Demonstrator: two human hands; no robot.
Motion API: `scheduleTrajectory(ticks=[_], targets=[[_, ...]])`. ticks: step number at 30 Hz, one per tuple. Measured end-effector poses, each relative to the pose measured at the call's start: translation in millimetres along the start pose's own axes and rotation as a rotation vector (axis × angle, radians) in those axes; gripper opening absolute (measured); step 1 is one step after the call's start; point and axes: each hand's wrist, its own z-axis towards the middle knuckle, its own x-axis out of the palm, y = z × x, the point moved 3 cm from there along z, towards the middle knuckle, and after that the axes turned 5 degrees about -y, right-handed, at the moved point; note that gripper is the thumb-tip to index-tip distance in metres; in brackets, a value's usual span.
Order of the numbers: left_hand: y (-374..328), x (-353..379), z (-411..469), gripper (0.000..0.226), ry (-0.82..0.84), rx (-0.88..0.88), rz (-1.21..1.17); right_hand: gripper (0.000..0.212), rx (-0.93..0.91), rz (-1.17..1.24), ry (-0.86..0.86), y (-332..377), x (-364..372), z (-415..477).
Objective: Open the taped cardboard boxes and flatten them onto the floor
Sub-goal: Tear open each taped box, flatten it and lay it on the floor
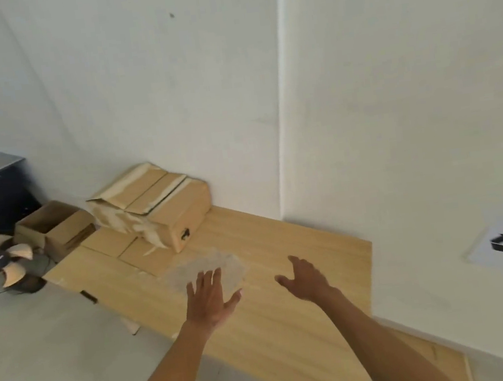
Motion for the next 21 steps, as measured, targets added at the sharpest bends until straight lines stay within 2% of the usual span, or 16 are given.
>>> scheduleTrajectory(ticks=[4, 7, 11, 16, 21], targets=[[92.3, -10.3, 9.5, 0.112, 0.024, -0.080, -0.014, 0.085, -0.073, 0.068, 0.030, 88.5, 29.8, 24.6], [136.6, -16.5, 28.2, 0.105, 0.026, -0.104, -0.046, 0.084, -0.093, 0.073, 0.047, 130.3, 44.2, 53.8], [194.1, -20.1, 62.2, 0.110, -0.002, -0.141, -0.070, 0.082, -0.104, 0.080, 0.065, 177.2, 64.3, 108.7], [269.3, -16.3, 128.5, 0.088, 0.035, -0.156, -0.147, 0.096, -0.068, 0.176, 0.089, 235.2, 100.6, 197.5], [337.4, -31.4, 200.0, 0.087, 0.098, -0.175, -0.224, 0.096, -0.032, 0.279, 0.146, 300.0, 138.6, 276.7]])
